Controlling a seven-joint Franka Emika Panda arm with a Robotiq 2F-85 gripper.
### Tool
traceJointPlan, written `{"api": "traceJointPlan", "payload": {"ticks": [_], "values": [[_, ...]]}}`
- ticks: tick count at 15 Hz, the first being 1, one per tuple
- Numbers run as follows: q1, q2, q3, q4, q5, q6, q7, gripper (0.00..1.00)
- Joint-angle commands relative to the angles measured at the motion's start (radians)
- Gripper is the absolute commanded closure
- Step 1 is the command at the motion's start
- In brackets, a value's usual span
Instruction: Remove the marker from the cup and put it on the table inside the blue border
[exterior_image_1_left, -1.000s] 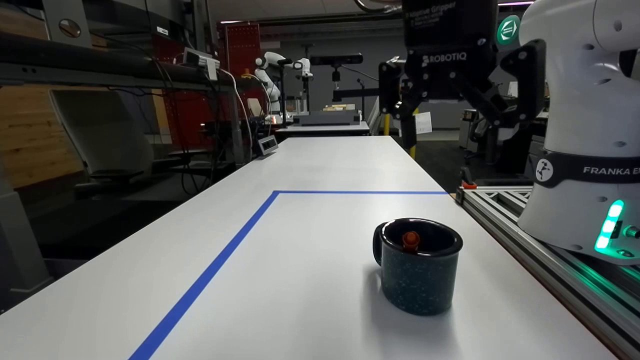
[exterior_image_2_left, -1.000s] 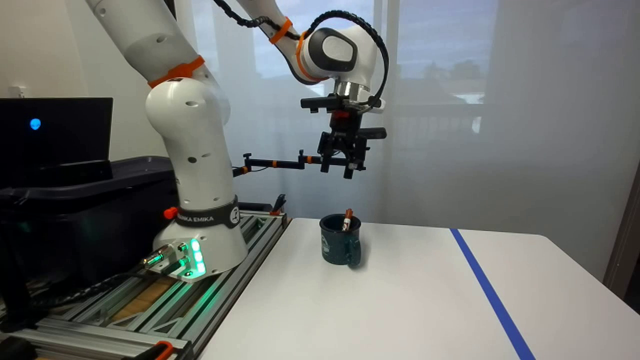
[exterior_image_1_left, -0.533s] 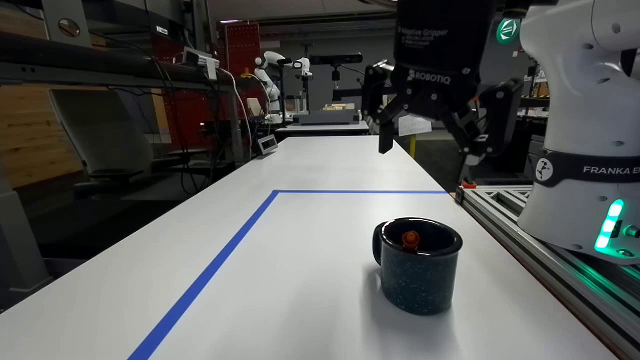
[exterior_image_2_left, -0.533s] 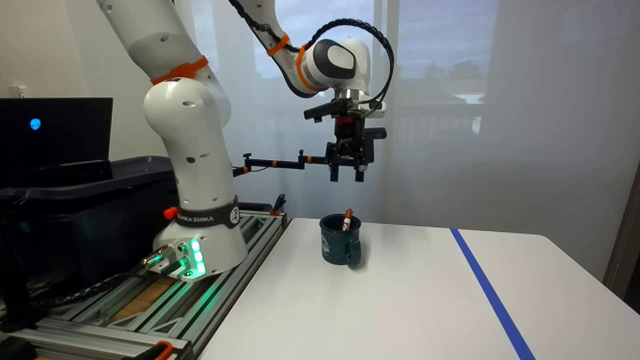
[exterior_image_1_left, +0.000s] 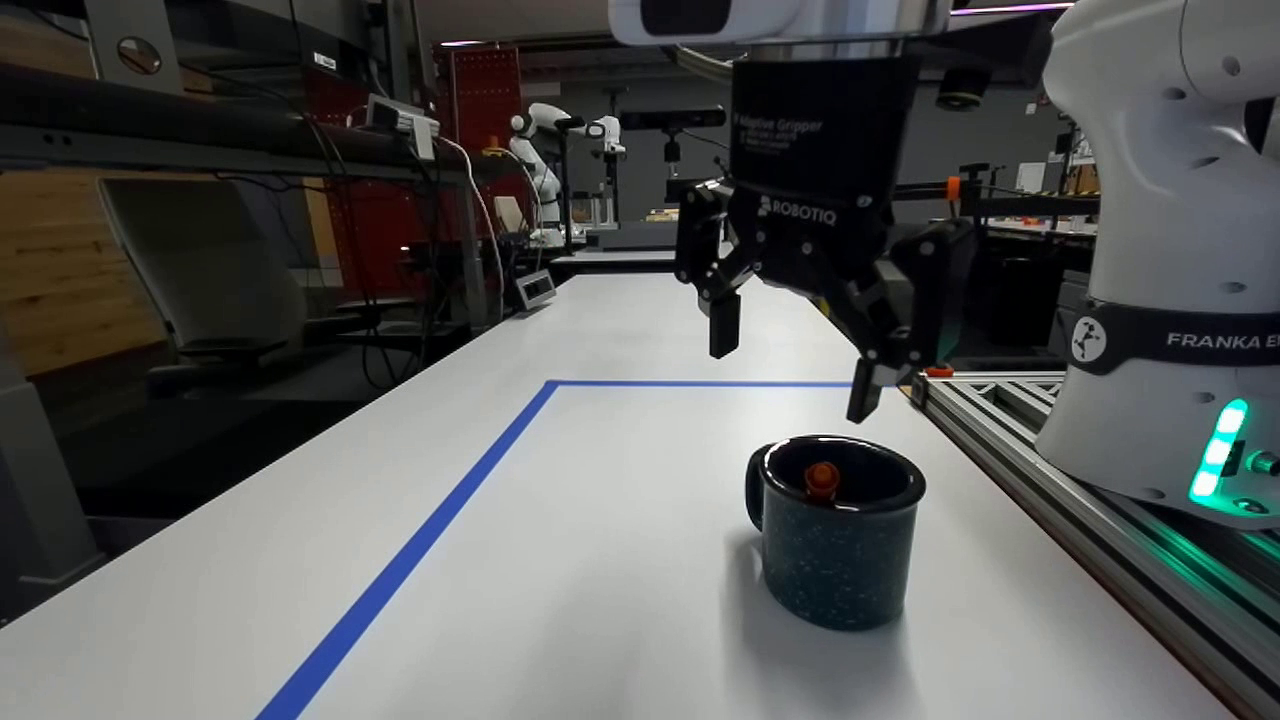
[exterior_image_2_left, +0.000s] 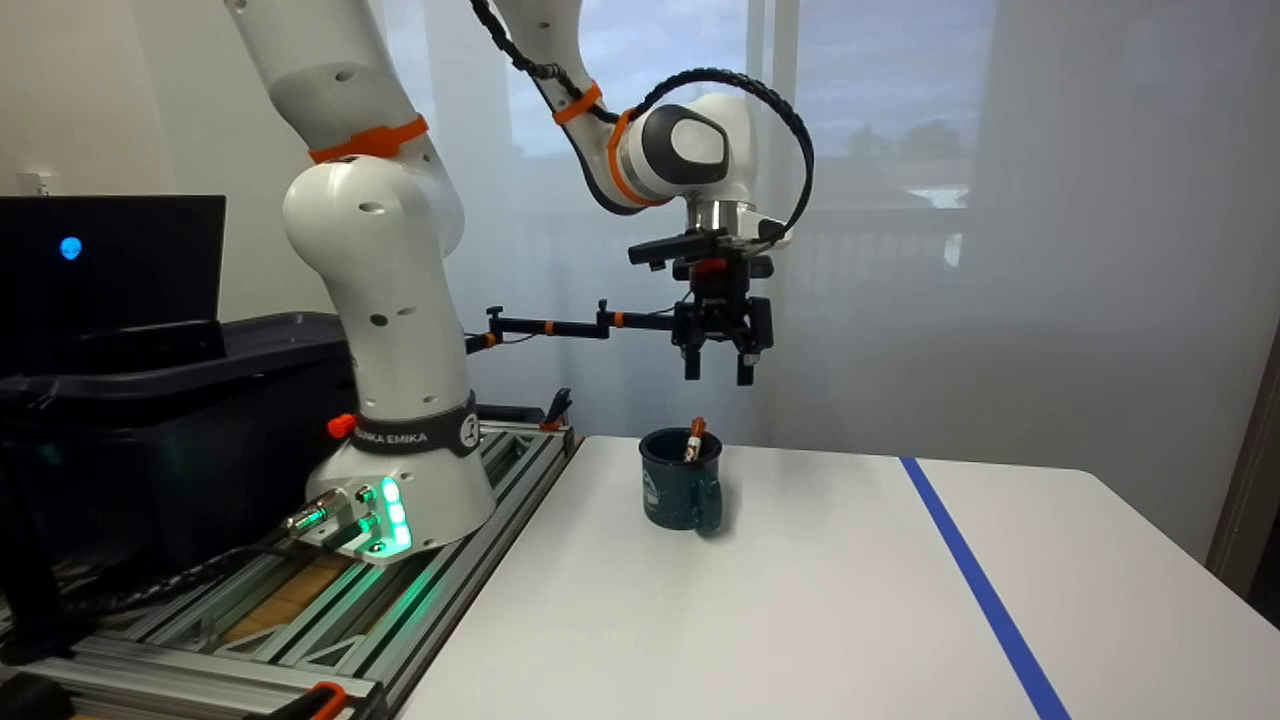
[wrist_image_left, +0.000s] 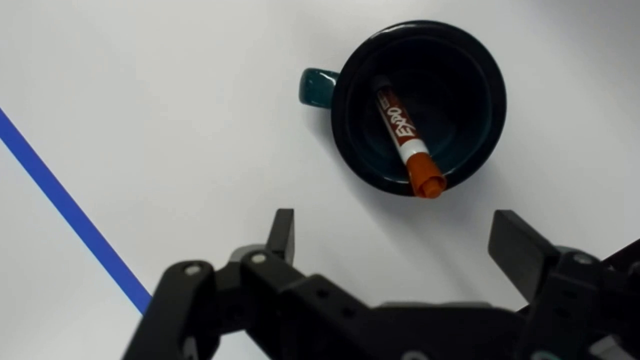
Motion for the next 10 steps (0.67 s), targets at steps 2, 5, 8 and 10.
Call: {"api": "traceJointPlan", "payload": {"ticks": [2,5,8,10], "values": [[0.001,0.032,-0.005,0.007,0.016,0.015,-0.017,0.0],[-0.002,0.058,-0.003,0.014,0.012,0.006,-0.016,0.0],[-0.004,0.078,-0.007,0.017,0.015,0.009,-0.023,0.0],[-0.002,0.095,-0.011,0.022,0.02,0.014,-0.038,0.0]]}}
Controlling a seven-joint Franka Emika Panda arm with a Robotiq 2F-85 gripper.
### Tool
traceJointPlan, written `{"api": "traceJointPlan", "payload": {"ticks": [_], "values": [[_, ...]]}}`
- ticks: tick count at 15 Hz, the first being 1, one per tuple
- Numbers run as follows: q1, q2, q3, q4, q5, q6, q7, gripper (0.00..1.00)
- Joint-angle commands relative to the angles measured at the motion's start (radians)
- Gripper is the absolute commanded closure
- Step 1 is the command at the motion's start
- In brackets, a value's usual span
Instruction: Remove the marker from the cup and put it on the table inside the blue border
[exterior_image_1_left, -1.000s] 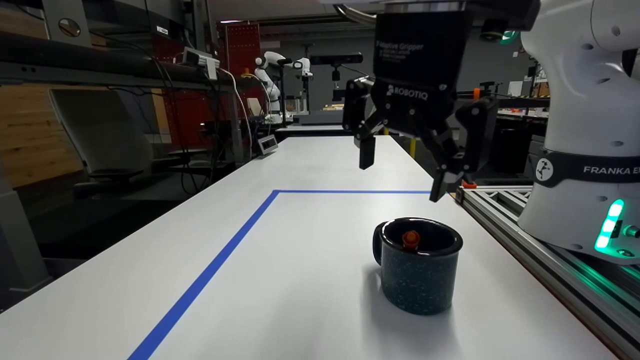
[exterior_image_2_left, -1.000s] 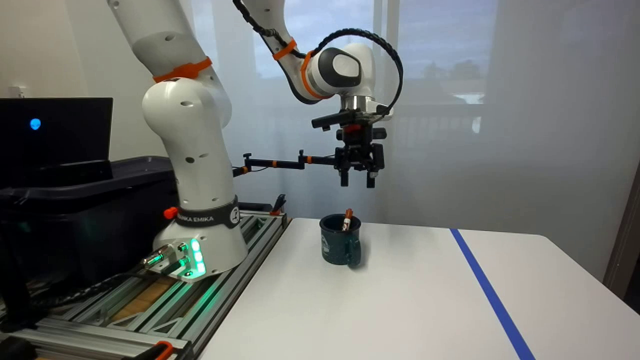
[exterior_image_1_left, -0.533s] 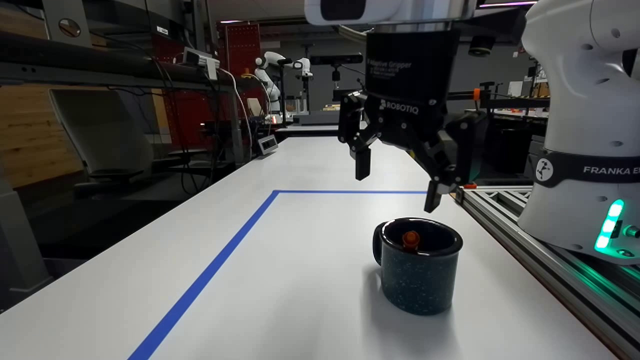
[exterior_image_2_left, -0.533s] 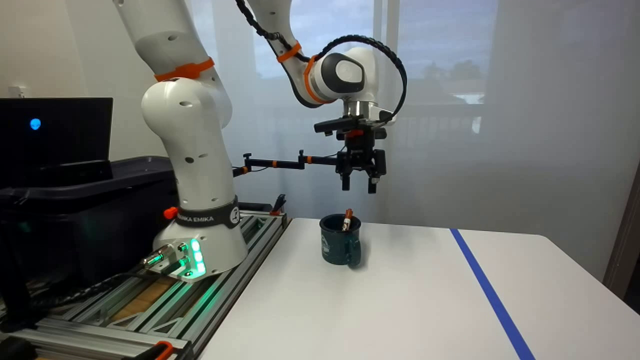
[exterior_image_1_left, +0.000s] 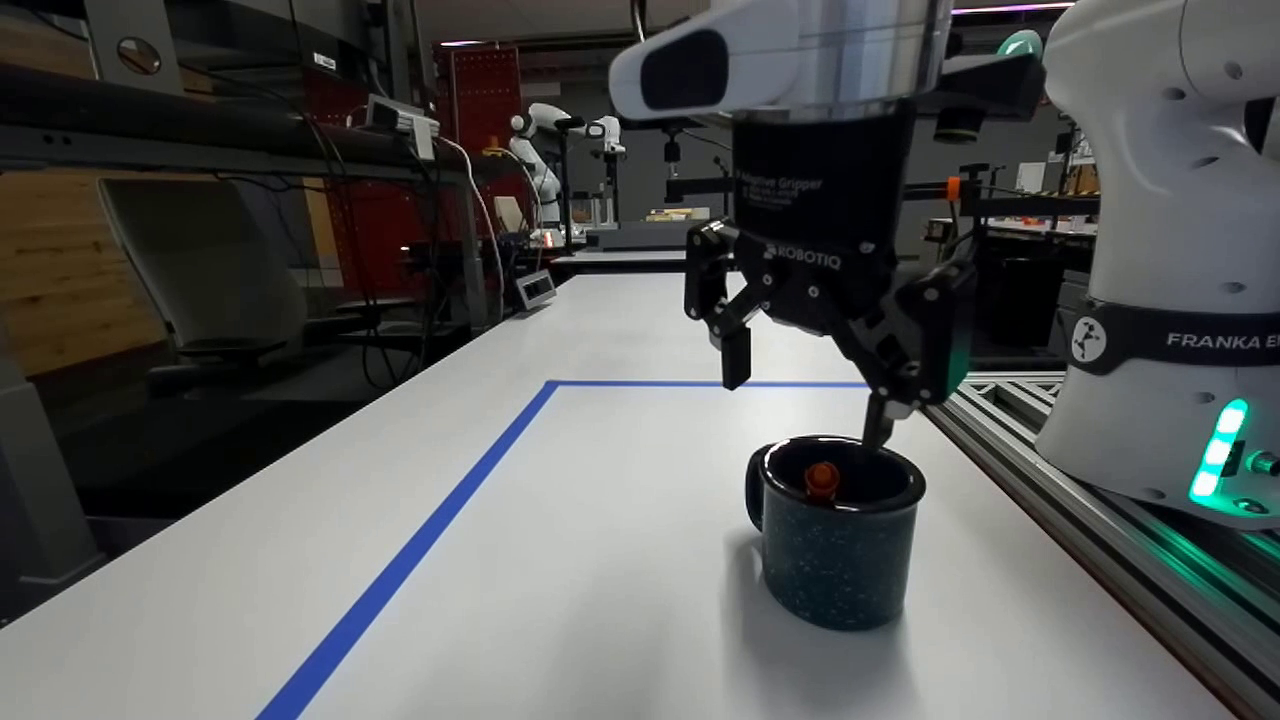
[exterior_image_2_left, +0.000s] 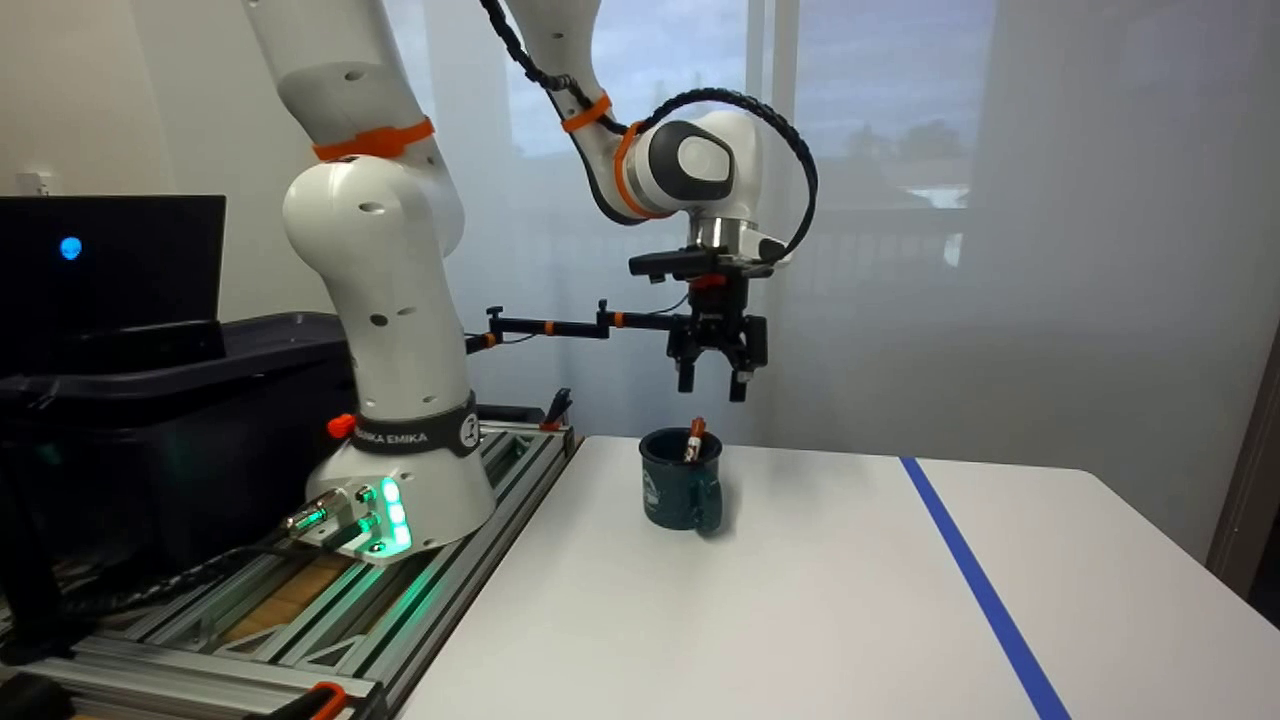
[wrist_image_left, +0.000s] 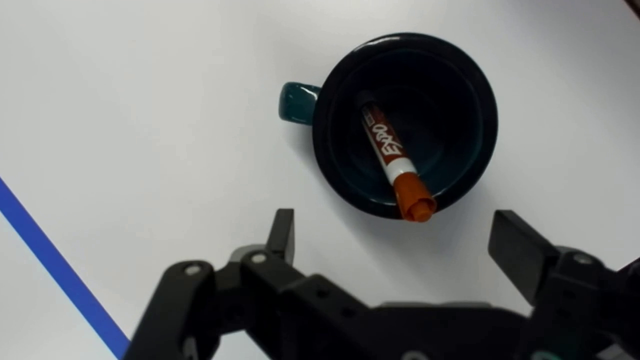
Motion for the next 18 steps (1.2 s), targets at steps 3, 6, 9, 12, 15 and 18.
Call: {"api": "traceJointPlan", "payload": {"ticks": [3,6,9,12,15,18], "values": [[0.001,0.056,-0.002,0.025,0.014,0.007,-0.043,0.06],[0.007,0.091,0.011,0.04,0.005,-0.002,-0.046,0.29],[0.008,0.112,0.018,0.049,0.005,-0.008,-0.051,0.5],[0.008,0.128,0.023,0.058,0.004,-0.01,-0.052,0.61],[0.008,0.137,0.026,0.062,0.003,-0.01,-0.052,0.68],[0.007,0.147,0.028,0.065,0.0,-0.01,-0.055,0.74]]}}
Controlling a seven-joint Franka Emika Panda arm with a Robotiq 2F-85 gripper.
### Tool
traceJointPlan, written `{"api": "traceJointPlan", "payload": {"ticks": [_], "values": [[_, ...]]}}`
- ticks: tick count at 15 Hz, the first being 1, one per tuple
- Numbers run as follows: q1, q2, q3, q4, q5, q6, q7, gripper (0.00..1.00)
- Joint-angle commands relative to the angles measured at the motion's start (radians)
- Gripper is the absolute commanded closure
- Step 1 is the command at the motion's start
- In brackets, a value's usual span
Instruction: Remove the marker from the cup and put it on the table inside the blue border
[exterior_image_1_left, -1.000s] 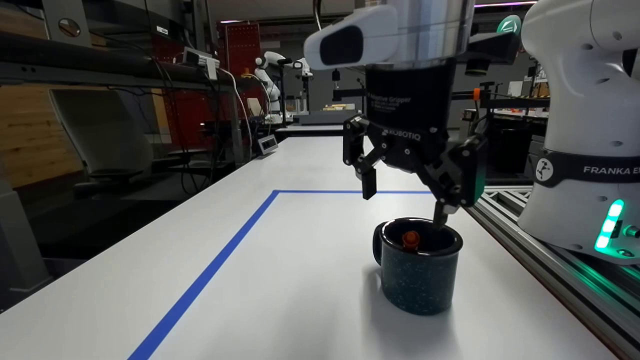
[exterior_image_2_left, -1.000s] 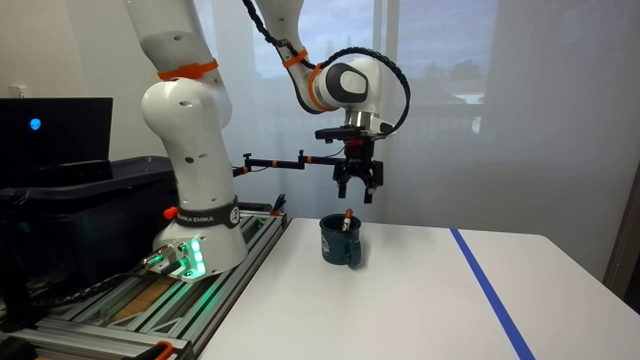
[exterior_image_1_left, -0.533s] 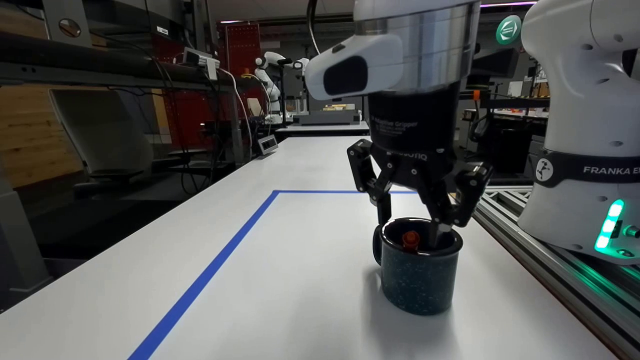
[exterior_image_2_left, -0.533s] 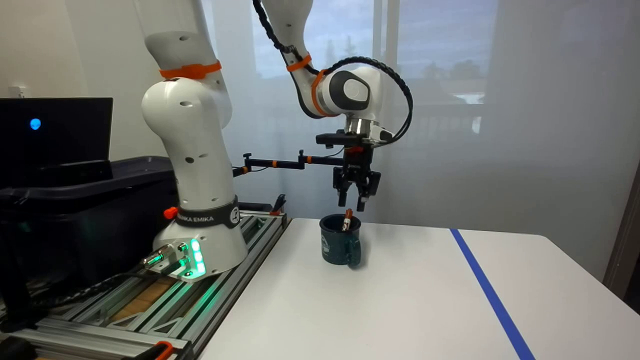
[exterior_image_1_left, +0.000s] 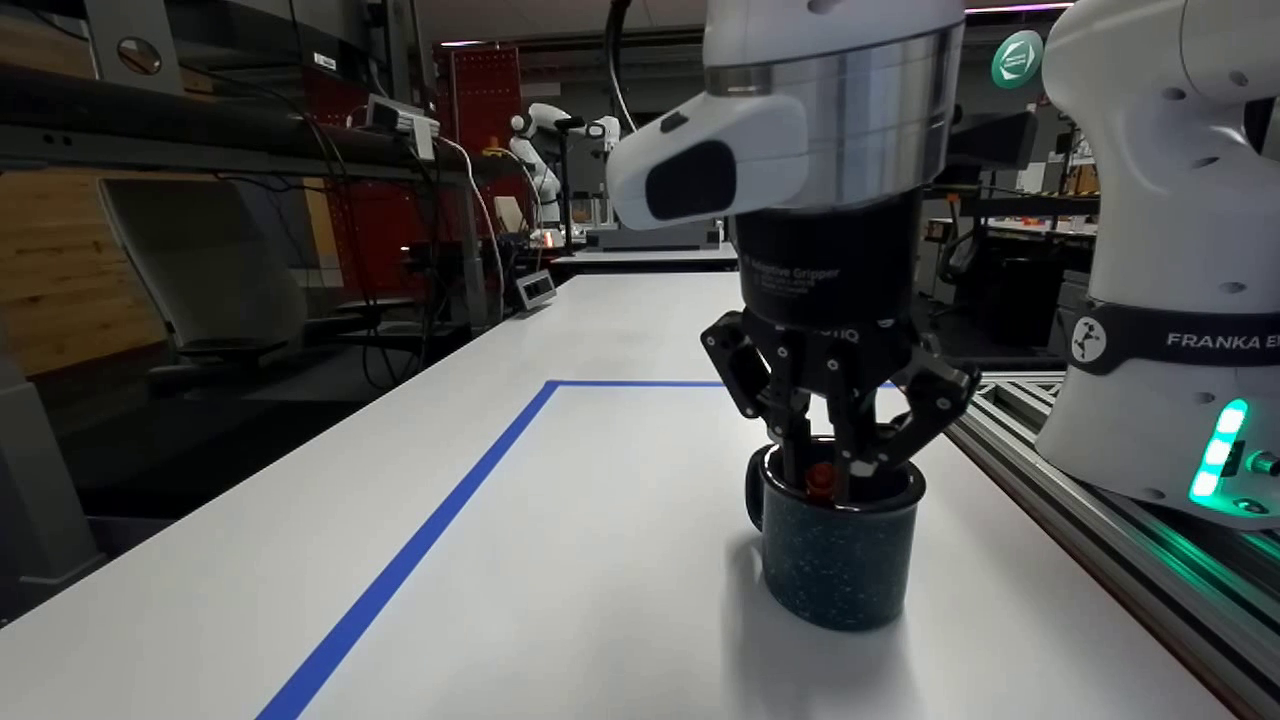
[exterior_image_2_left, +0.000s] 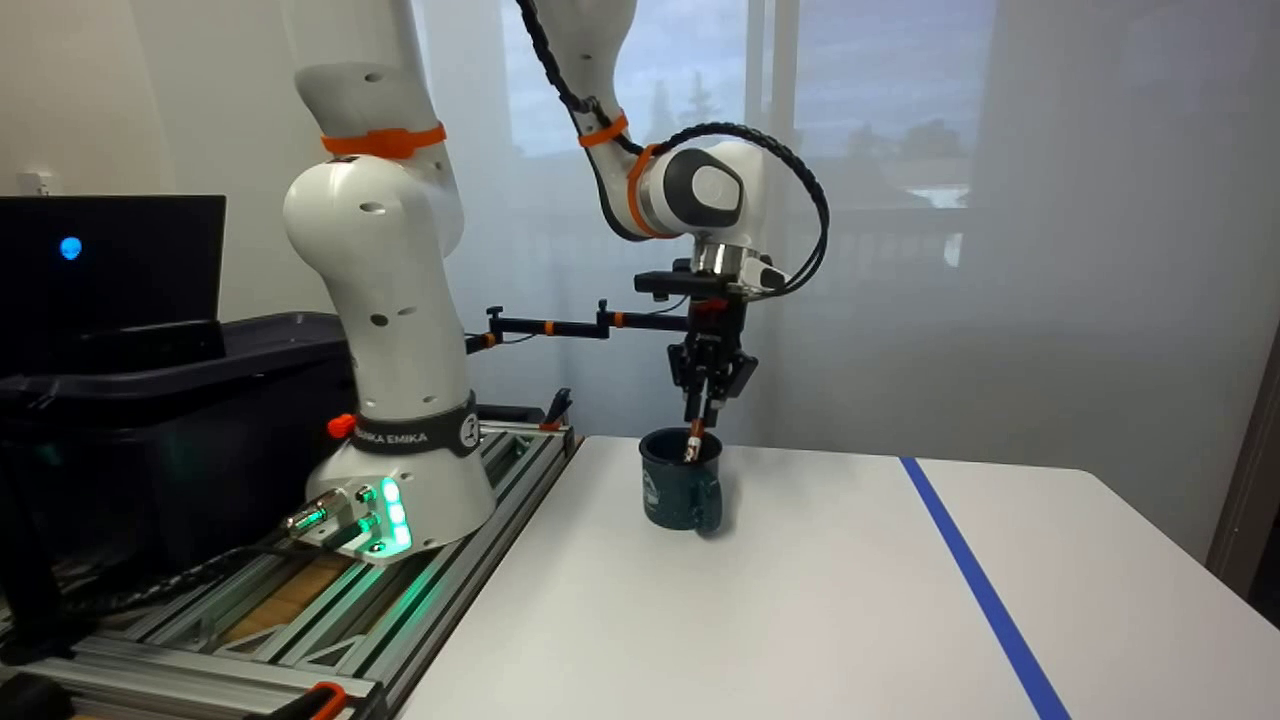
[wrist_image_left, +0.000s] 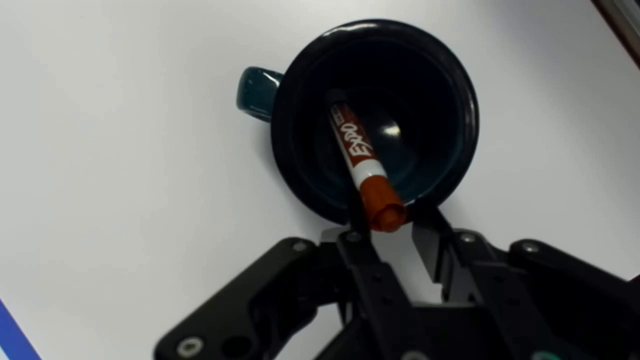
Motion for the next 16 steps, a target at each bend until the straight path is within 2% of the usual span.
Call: {"api": "traceJointPlan", "payload": {"ticks": [1,2,4,5,13,16], "values": [[0.004,0.019,0.007,0.019,0.002,-0.009,-0.015,0.8],[0.004,0.017,0.007,0.017,0.005,-0.01,-0.021,0.94],[0.004,0.003,0.006,0.013,0.012,-0.012,-0.034,0.99],[0.004,-0.006,0.004,0.009,0.02,-0.011,-0.045,0.96],[0.013,-0.233,-0.053,-0.07,0.135,-0.052,-0.187,0.96],[0.019,-0.279,-0.086,-0.032,0.17,-0.075,-0.229,0.96]]}}
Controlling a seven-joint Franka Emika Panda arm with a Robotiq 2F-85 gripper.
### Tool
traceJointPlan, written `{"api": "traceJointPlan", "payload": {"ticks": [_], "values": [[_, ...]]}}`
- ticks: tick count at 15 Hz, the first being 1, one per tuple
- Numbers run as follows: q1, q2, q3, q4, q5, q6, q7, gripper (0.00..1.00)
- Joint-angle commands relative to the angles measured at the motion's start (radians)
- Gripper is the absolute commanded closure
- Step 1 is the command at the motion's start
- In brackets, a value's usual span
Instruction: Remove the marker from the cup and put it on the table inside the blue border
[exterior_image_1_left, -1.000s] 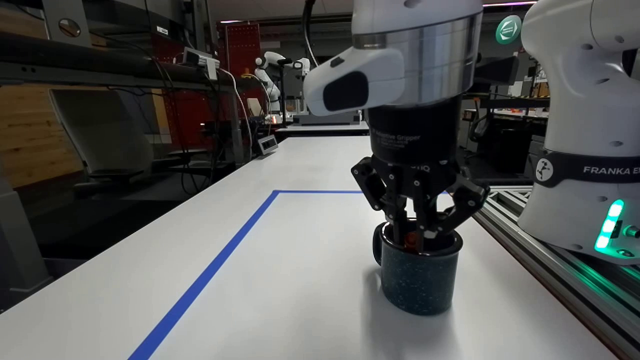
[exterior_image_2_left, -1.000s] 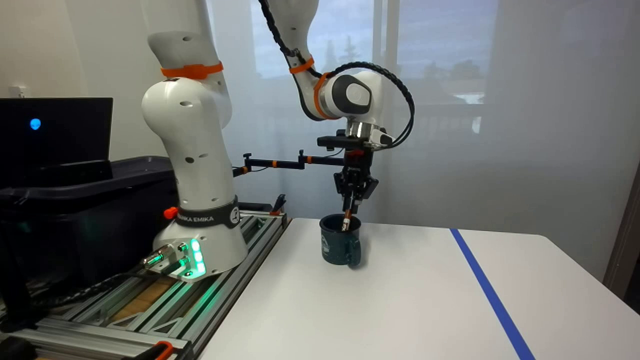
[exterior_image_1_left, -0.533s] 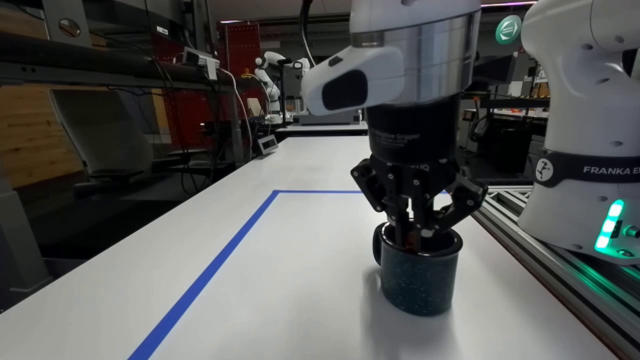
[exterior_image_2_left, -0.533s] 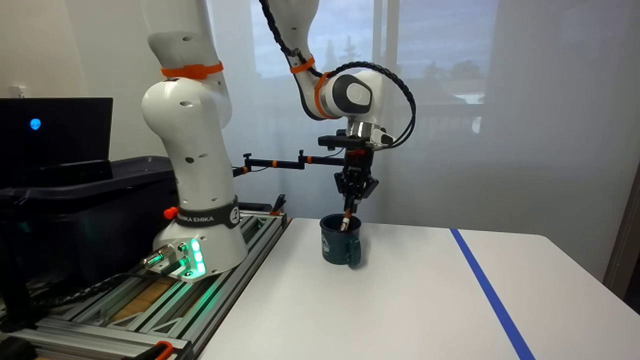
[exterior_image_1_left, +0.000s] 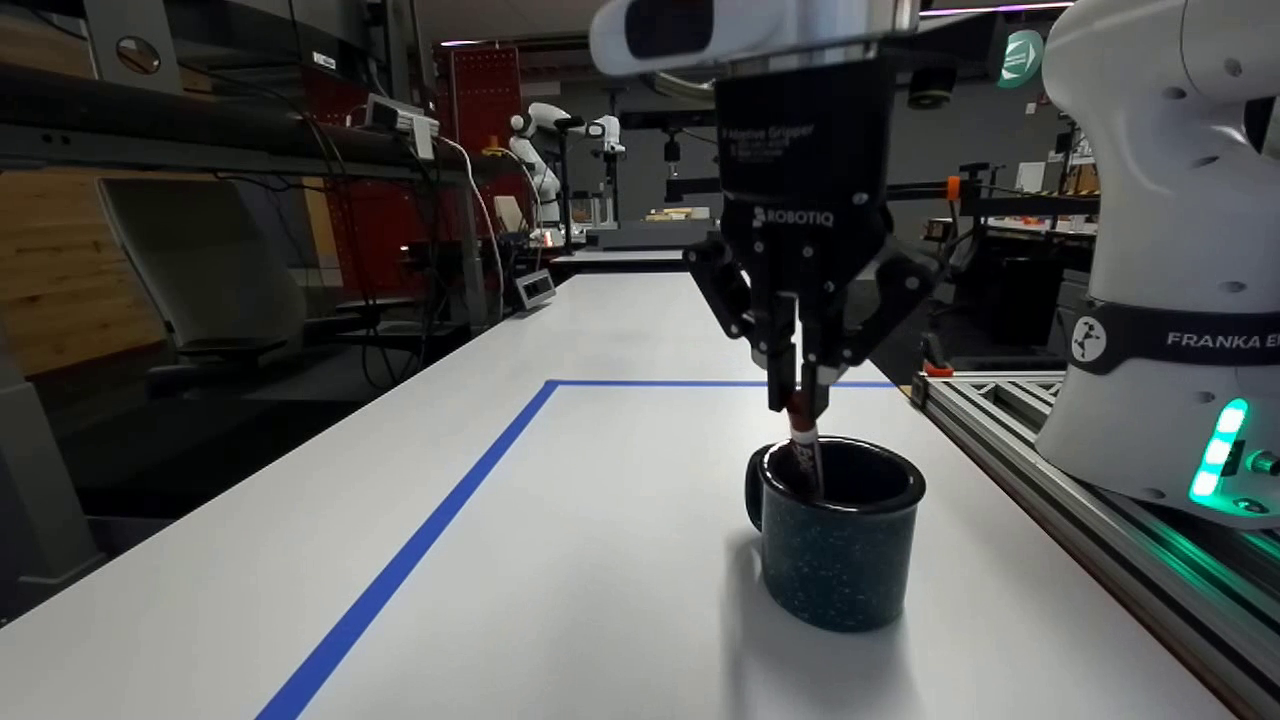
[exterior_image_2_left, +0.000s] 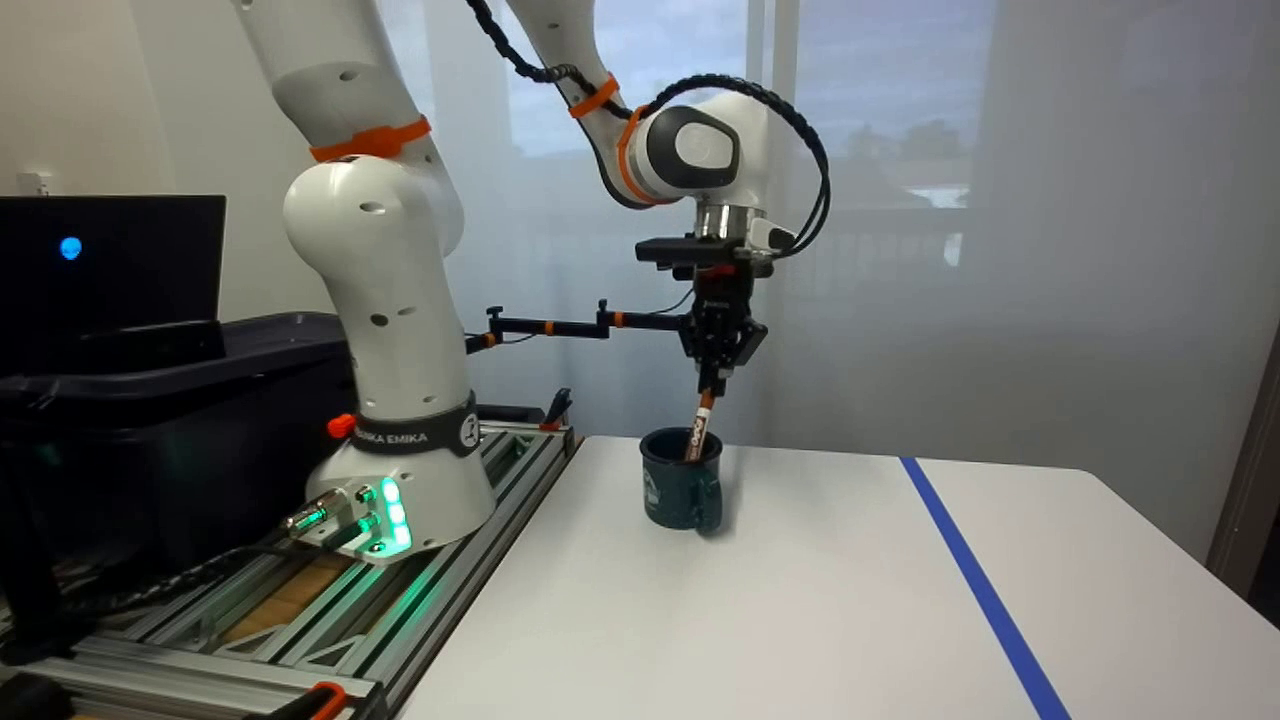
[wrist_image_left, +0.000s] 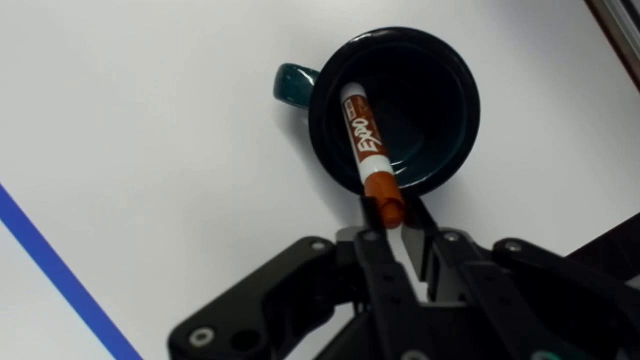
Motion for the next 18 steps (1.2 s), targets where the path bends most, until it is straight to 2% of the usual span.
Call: {"api": "traceJointPlan", "payload": {"ticks": [1,3,5,8,12,18], "values": [[0.02,-0.117,-0.042,0.004,0.053,-0.045,-0.065,0.96],[0.026,-0.186,-0.064,-0.027,0.072,-0.048,-0.088,0.96],[0.024,-0.201,-0.077,0.007,0.07,-0.077,-0.088,0.96],[0.011,-0.255,-0.09,-0.009,0.05,-0.11,-0.064,0.96],[-0.026,-0.231,-0.098,0.004,0.017,-0.182,-0.023,0.96],[-0.118,-0.189,-0.089,-0.001,-0.065,-0.242,0.124,0.96]]}}
